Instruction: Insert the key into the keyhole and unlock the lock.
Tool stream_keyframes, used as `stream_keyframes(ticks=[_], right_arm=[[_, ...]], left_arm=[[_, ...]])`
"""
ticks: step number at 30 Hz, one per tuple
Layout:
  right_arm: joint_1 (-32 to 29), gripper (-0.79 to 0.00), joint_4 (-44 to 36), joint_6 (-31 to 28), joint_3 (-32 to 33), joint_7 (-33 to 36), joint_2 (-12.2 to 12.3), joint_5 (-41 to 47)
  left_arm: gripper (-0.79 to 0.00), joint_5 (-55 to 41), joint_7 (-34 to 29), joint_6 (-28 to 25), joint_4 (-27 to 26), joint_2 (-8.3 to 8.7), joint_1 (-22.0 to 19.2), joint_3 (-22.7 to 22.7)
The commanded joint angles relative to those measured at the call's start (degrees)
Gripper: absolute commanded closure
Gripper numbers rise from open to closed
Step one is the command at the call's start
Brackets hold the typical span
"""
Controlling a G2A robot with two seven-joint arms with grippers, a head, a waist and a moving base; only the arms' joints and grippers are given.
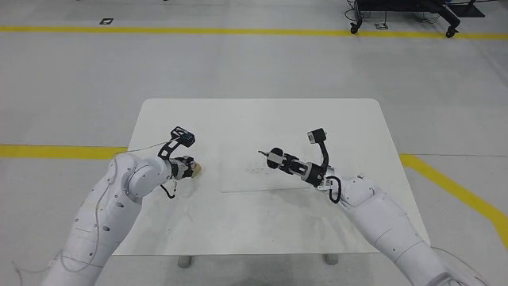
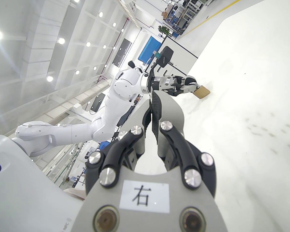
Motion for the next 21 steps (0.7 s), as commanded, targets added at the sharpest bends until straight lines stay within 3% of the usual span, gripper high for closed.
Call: stream_keyframes(ticks=[1,10,21], right_arm=[[0.00,0.000,0.00,0.00,0.00,0.00,0.00,0.00],[0.00,0.000,0.00,0.00,0.00,0.00,0.00,0.00],[0.00,0.000,0.00,0.00,0.00,0.00,0.00,0.00]], left_arm=[[0.000,0.37,0.17,0.04,-0.01,0.07,0.08,-0.18],[0.000,0.20,5.81,1.68,-3.25,0.37,2.17,-2.52],[0.000,0.20,5.81,1.68,-3.25,0.37,2.17,-2.52]])
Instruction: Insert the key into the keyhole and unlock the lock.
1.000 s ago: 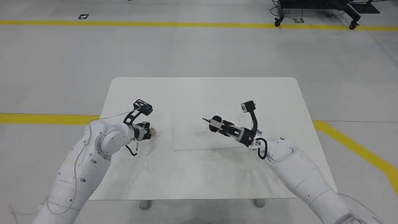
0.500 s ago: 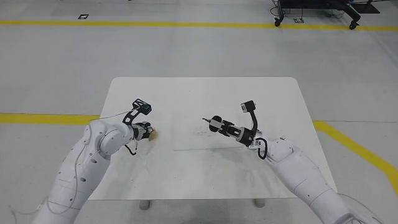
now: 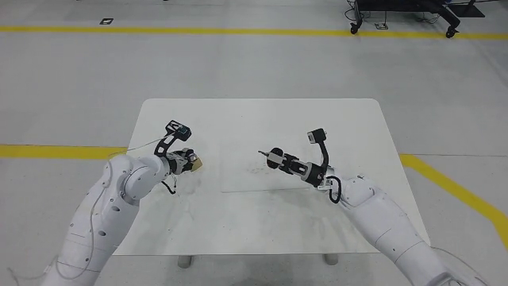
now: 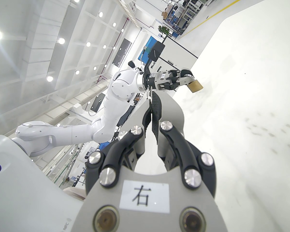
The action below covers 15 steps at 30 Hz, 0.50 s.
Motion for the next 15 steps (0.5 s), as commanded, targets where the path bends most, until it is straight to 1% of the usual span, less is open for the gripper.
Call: stream_keyframes(ticks=[1,3,4,7,10,12,15], right_arm=[[0.00,0.000,0.00,0.00,0.00,0.00,0.00,0.00],[-0.09,0.000,-0.10,0.22,0.01,-0.23,-0.01,-0.03],[-0.41,0.000,-0.58,0.85,0.04,-1.11,-0.08,-0.30],[-1.40,0.000,-1.28,0.41,0.23,-4.13,-0.48,1.39],[-1.57,0.000,-0.73,-1.55,-0.40,-5.58,-1.23,4.98],[-1.02,0.000,-0.03,-2.25,-1.16,-6.29,-1.85,6.41],[-0.73,0.000,0.17,-2.90,-1.57,-6.51,-2.22,7.31]], left_arm=[[0.000,-1.08,0.73,0.40,0.38,-0.05,0.11,-0.30],[0.000,-8.75,1.52,0.76,3.67,-0.34,-0.69,-1.90],[0.000,-14.44,0.76,-0.27,5.71,-0.55,-1.54,-2.58],[0.000,-28.97,-3.18,-2.76,11.93,-1.06,-4.71,-3.95],[0.000,-39.78,-8.27,-3.86,16.66,-1.71,-7.69,-3.34],[0.000,-45.03,-12.03,-4.93,19.24,-2.07,-9.29,-2.50],[0.000,-45.45,-12.47,-5.16,19.58,-2.10,-9.54,-2.38]])
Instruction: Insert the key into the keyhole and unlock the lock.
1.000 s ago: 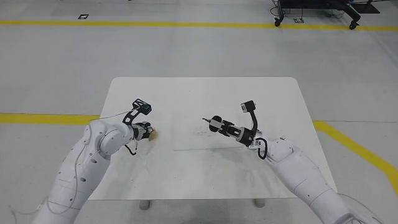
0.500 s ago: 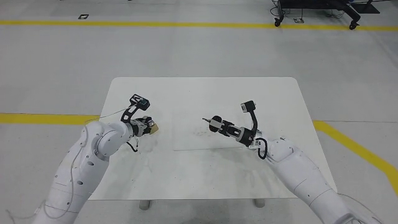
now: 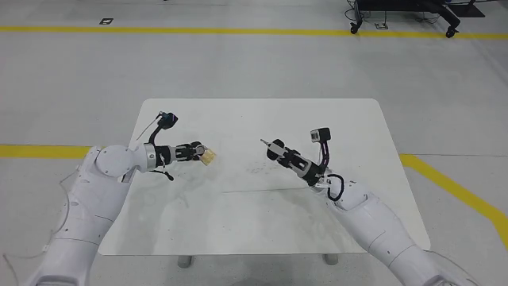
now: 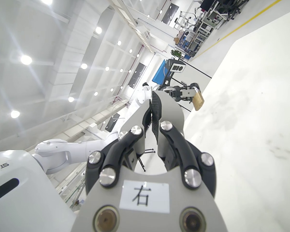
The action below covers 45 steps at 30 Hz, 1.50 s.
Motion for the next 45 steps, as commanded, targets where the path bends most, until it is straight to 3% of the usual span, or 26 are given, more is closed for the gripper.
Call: stream_keyframes(ticks=[1,9,11,15,20,25,32,38,45], right_arm=[[0.00,0.000,-0.02,-0.02,0.01,0.03,0.01,0.02],[0.00,0.000,-0.02,-0.02,0.01,0.03,0.01,0.02],[-0.06,0.000,-0.14,0.72,0.04,-0.43,-0.03,-0.31],[0.69,0.000,-0.58,3.07,-1.11,-2.22,-0.97,-0.33],[2.01,0.000,1.33,0.23,-2.99,-5.05,-2.81,2.03],[3.07,0.000,4.67,-4.18,-4.07,-6.06,-4.33,3.71],[4.65,0.000,8.15,-4.86,-4.80,-14.21,-6.66,1.23],[6.02,0.000,11.07,-3.76,-6.45,-17.23,-8.71,-0.57],[7.58,0.000,13.72,-4.12,-8.46,-13.86,-10.56,-1.13]], left_arm=[[0.000,0.47,0.33,0.06,-0.15,0.02,0.10,-0.04],[0.000,-1.78,1.04,0.43,0.21,-0.12,0.74,-0.12],[0.000,-11.90,-4.23,2.24,3.21,-0.52,0.38,-0.24],[0.000,-27.93,-16.51,7.91,11.07,-1.88,-4.59,1.38],[0.000,-35.45,-25.12,13.64,20.47,-4.59,-11.73,7.07],[0.000,-37.11,-26.08,15.62,25.83,-7.49,-17.19,13.15],[0.000,-37.47,-26.08,16.45,30.11,-10.59,-21.56,20.21],[0.000,-39.27,-26.08,16.03,33.47,-12.14,-23.74,23.86],[0.000,-41.23,-26.08,16.75,37.06,-13.26,-25.43,26.45]])
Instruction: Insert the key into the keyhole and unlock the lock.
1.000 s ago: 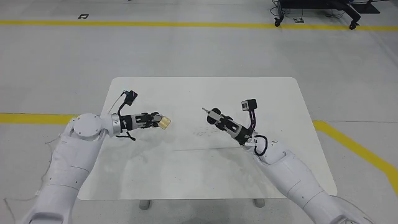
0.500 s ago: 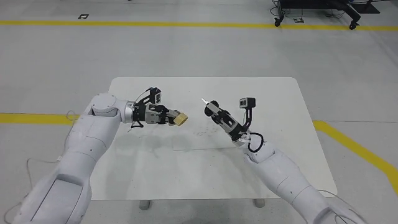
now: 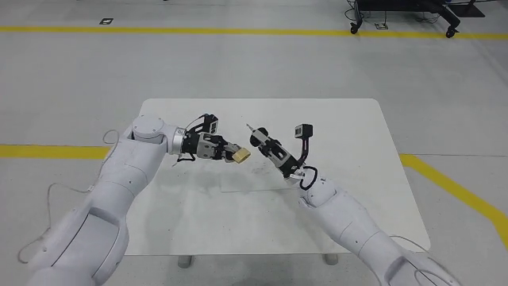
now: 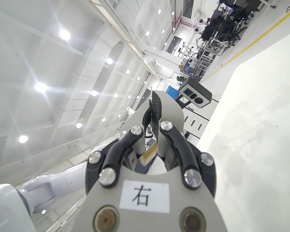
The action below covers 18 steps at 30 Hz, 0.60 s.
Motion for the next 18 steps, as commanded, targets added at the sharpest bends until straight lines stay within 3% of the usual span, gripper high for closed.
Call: stream_keyframes(ticks=[1,11,18], right_arm=[[0.35,0.000,0.63,-0.45,-0.29,1.95,-0.33,0.37],[-0.77,0.000,1.42,-5.60,3.51,15.89,0.44,14.45],[-1.01,0.000,2.33,-5.71,5.18,16.32,0.85,15.67]], left_arm=[[0.000,-0.76,0.00,0.46,1.14,-0.35,-0.36,0.48],[0.000,-3.42,0.00,0.12,6.50,-1.13,-2.24,0.49],[0.000,-3.32,0.00,-0.39,6.89,-1.10,-2.39,0.39]])
